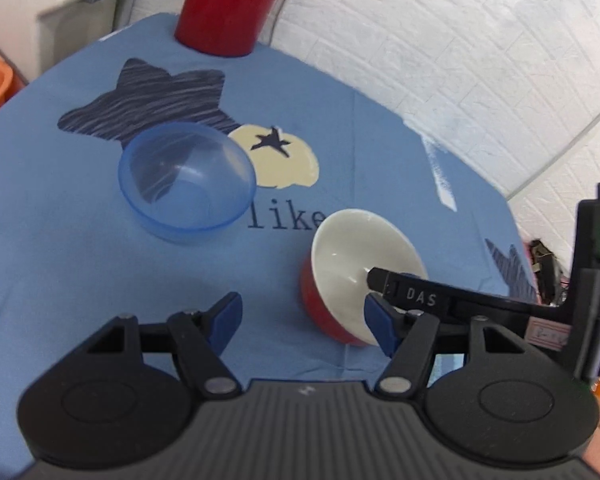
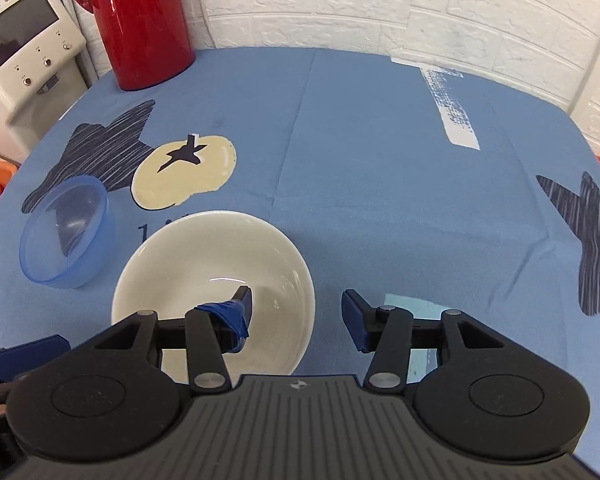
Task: Organize plates and bowls
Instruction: 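Close the left tool on the red bowl rim while the right tool lifts it, then lower the red bowl into the steel bowl with both tools and open them, then move the right tool to the translucent blue bowl and close it on the rim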
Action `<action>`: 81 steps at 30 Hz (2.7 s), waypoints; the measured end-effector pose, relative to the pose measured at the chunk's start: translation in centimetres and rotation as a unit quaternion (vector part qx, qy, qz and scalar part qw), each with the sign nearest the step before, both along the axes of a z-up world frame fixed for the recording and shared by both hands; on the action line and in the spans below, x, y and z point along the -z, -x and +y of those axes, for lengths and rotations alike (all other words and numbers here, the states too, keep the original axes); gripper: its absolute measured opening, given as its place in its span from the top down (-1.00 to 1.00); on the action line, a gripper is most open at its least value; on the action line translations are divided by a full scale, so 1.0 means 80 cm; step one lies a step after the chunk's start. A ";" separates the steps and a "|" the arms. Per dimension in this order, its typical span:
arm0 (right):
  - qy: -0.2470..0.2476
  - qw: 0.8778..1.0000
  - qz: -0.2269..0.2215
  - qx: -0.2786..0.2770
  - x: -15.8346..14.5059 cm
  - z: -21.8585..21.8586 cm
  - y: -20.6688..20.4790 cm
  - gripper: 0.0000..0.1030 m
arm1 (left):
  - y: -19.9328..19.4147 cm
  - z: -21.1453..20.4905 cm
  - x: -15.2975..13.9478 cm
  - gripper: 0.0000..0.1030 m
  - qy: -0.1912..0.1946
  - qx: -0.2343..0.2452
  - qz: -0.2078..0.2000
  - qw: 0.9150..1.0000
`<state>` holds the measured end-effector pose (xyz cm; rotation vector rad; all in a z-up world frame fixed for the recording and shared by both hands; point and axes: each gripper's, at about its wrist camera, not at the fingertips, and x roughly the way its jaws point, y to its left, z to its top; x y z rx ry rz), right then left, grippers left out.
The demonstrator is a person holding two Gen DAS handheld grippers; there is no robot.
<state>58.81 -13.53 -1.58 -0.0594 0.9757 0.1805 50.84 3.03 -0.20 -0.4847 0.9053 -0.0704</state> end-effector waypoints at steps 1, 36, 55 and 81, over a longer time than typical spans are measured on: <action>-0.002 1.000 0.003 0.000 0.004 -0.002 -0.003 0.32 | -0.003 -0.002 0.005 -0.30 0.001 -0.007 0.004 1.000; -0.050 0.998 -0.031 -0.022 -0.075 -0.044 0.256 0.64 | 0.176 -0.053 -0.069 0.99 -0.035 0.140 0.010 0.989; -0.058 0.998 0.025 0.010 0.012 -0.064 0.372 0.60 | 0.298 -0.088 0.005 0.99 -0.067 0.194 0.059 0.977; -0.098 0.995 -0.021 0.023 -0.050 -0.058 0.343 0.55 | 0.286 0.040 -0.064 -0.05 -0.052 0.131 -0.018 0.990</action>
